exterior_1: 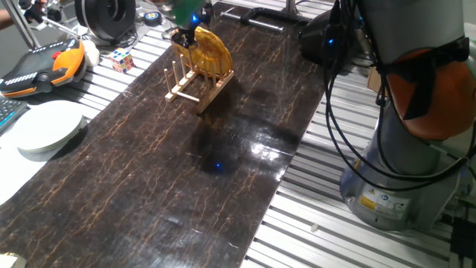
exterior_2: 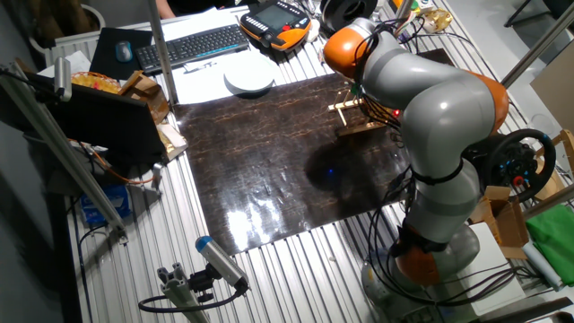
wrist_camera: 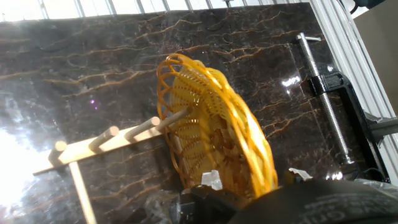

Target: Put the dish on the dish rack

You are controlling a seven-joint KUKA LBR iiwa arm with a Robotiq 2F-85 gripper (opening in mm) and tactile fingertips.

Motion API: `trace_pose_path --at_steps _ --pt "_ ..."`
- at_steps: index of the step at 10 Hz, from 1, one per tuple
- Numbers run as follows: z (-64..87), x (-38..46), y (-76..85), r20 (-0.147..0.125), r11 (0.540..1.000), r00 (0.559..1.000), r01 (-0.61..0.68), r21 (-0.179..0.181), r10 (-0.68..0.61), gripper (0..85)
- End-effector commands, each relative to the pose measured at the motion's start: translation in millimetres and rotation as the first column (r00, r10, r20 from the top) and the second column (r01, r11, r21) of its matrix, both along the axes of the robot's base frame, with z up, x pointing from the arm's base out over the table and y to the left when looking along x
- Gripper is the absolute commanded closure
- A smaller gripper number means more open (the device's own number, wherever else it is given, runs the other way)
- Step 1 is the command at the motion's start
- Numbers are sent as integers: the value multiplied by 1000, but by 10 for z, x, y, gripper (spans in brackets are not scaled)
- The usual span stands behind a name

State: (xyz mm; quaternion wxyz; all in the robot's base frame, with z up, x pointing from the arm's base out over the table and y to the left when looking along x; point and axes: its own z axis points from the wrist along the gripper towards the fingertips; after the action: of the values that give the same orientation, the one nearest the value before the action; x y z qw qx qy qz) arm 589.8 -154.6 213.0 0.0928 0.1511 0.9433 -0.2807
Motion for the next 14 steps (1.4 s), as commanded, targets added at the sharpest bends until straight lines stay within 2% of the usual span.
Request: trace_pose_path --at_steps 1,3,4,6,7,8,12,14 --pt "40 -9 21 -4 1000 1000 5 -2 -5 283" --pt "135 -29 110 -11 1000 1000 25 5 -25 270" --pt "201 -49 184 -33 998 998 59 15 -59 257" --pt "298 -85 292 -38 996 996 81 23 -80 243" --pt "339 -100 306 -44 996 996 84 35 -83 250" --pt "384 -106 299 -58 994 995 87 66 -84 273" --pt "608 -183 261 -116 987 991 83 138 -67 450" --pt "679 -224 248 -143 979 989 66 191 -39 603"
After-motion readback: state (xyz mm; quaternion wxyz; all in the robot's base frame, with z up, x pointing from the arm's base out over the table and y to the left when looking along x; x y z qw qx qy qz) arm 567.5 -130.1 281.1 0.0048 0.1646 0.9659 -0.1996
